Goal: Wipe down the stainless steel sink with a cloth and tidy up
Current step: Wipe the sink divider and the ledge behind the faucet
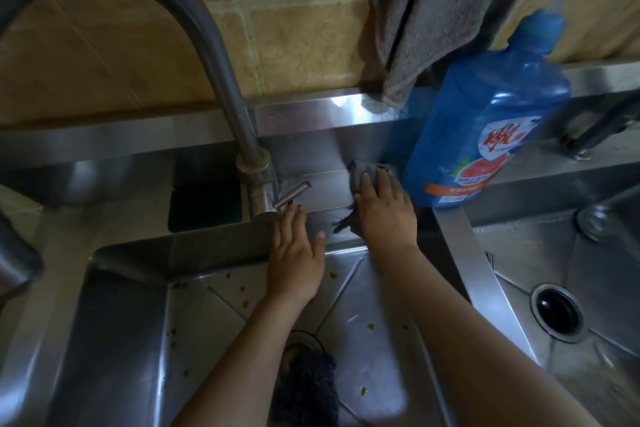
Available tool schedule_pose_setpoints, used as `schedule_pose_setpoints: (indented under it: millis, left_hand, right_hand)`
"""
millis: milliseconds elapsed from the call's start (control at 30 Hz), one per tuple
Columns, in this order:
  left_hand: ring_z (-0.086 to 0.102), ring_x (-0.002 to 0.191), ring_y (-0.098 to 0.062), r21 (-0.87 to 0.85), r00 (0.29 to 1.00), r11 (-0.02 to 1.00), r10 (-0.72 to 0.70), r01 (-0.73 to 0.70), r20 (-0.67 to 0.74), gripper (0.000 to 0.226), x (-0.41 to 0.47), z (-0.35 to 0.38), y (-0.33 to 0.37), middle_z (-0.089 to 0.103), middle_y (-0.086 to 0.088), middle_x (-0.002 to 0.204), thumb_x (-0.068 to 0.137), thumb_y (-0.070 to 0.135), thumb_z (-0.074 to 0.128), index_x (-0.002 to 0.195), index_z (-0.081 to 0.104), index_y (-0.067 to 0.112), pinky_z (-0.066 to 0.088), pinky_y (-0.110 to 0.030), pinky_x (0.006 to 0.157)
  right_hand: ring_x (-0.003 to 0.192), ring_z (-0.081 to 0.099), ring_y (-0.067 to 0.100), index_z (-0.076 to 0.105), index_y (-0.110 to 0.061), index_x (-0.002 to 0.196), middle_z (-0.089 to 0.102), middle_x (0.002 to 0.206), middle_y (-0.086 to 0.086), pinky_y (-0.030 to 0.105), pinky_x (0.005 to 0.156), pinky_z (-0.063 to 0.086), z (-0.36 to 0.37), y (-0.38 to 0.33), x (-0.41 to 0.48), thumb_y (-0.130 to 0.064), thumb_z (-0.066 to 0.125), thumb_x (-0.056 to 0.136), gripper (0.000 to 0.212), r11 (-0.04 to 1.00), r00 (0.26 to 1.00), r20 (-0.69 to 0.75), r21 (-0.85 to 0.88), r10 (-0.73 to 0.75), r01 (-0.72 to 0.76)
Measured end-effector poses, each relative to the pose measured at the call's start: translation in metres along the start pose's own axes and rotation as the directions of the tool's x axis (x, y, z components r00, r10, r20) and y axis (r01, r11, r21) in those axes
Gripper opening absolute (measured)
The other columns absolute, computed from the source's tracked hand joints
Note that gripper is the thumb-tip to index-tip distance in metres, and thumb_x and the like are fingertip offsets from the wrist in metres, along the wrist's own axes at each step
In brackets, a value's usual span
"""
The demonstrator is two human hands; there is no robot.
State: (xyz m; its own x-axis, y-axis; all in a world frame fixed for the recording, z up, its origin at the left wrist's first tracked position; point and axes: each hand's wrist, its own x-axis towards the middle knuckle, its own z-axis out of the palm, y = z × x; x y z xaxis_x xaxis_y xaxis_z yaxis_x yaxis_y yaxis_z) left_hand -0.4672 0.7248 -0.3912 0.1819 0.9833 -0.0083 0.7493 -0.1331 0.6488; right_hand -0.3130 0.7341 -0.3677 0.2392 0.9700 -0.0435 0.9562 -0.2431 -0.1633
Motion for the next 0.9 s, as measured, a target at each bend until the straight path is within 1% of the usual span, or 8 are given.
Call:
schedule_pose_setpoints:
  millis: [167,267,400,500,600,667,767,900]
  left_hand:
    - [-0.004,0.141,-0.011,-0.002,0.998,1.0,-0.012,0.012,0.057,0.058,-0.001,-0.002,-0.005,0.001,0.005,0.156,0.096,0.036,0.035,0.146,0.014,0.017,-0.007,-0.02,0.107]
    - [-0.007,0.141,-0.01,0.028,0.996,1.0,-0.005,0.002,0.087,0.062,-0.002,-0.002,-0.006,-0.003,0.007,0.156,0.095,0.04,0.036,0.147,0.009,0.018,-0.008,-0.021,0.107]
    - [-0.01,0.14,-0.009,0.011,0.988,0.999,-0.031,0.03,0.151,0.066,0.0,-0.006,-0.005,-0.008,0.009,0.155,0.094,0.043,0.037,0.147,0.005,0.02,-0.006,-0.022,0.107]
    - [-0.009,0.141,-0.012,0.039,0.978,0.999,-0.01,0.002,0.207,0.064,-0.002,-0.016,-0.006,-0.009,0.01,0.155,0.095,0.042,0.035,0.147,0.003,0.022,-0.004,-0.023,0.106]
    - [0.003,0.142,-0.015,0.055,0.981,0.998,0.013,-0.025,0.195,0.057,-0.004,-0.029,-0.005,0.002,0.006,0.156,0.096,0.04,0.036,0.146,0.018,0.019,0.006,-0.024,0.106]
    - [0.011,0.14,-0.017,0.022,0.985,1.0,-0.001,-0.003,0.175,0.051,-0.01,-0.036,-0.003,0.012,0.002,0.154,0.096,0.036,0.039,0.142,0.029,0.018,0.012,-0.026,0.107]
    - [0.023,0.136,-0.016,-0.092,0.989,0.993,-0.065,0.077,0.131,0.043,-0.028,-0.047,-0.002,0.023,0.001,0.15,0.095,0.035,0.041,0.135,0.038,0.02,0.021,-0.023,0.101]
    - [0.039,0.125,-0.015,-0.172,0.991,0.976,-0.125,0.132,0.052,0.037,-0.055,-0.065,0.001,0.035,-0.002,0.14,0.095,0.033,0.041,0.13,0.043,0.02,0.026,-0.02,0.094]
  right_hand:
    - [0.143,0.009,0.032,0.015,-0.015,0.147,0.012,0.155,0.016,0.049,0.112,0.02,0.001,-0.012,-0.004,-0.036,0.038,0.097,0.059,0.997,0.997,-0.013,0.021,0.073,-0.072]
    - [0.142,0.01,0.033,0.014,-0.014,0.146,0.012,0.154,0.016,0.049,0.11,0.025,-0.003,-0.014,-0.008,-0.037,0.053,0.09,0.073,0.998,0.998,0.018,-0.026,0.06,-0.06]
    - [0.142,0.011,0.033,0.015,-0.014,0.146,0.014,0.153,0.015,0.048,0.107,0.029,-0.005,-0.018,-0.015,-0.028,0.063,0.085,0.079,0.999,0.998,0.058,-0.032,0.032,-0.03]
    - [0.138,0.018,0.033,0.023,-0.014,0.144,0.022,0.15,0.013,0.043,0.105,0.032,-0.01,-0.016,-0.02,-0.021,0.064,0.084,0.073,0.999,0.999,0.041,-0.043,-0.014,0.016]
    - [0.129,0.032,0.031,0.038,-0.017,0.136,0.039,0.141,0.009,0.037,0.099,0.036,-0.019,-0.01,-0.018,-0.014,0.06,0.085,0.055,0.998,0.998,-0.003,-0.016,-0.062,0.062]
    - [0.119,0.042,0.03,0.049,-0.018,0.126,0.05,0.132,0.008,0.036,0.095,0.039,-0.026,-0.007,-0.015,-0.011,0.059,0.083,0.045,0.995,0.998,-0.005,0.067,-0.07,0.07]
    - [0.104,0.054,0.03,0.059,-0.015,0.118,0.061,0.111,0.011,0.032,0.088,0.042,-0.038,-0.005,-0.019,-0.01,0.059,0.082,0.036,0.931,0.999,-0.019,0.364,-0.025,0.031]
    - [0.078,0.055,0.012,0.066,-0.012,0.107,0.064,0.092,0.007,0.016,0.072,0.033,-0.052,-0.013,-0.049,-0.005,0.058,0.084,0.026,0.798,0.991,-0.12,0.591,-0.055,0.116]
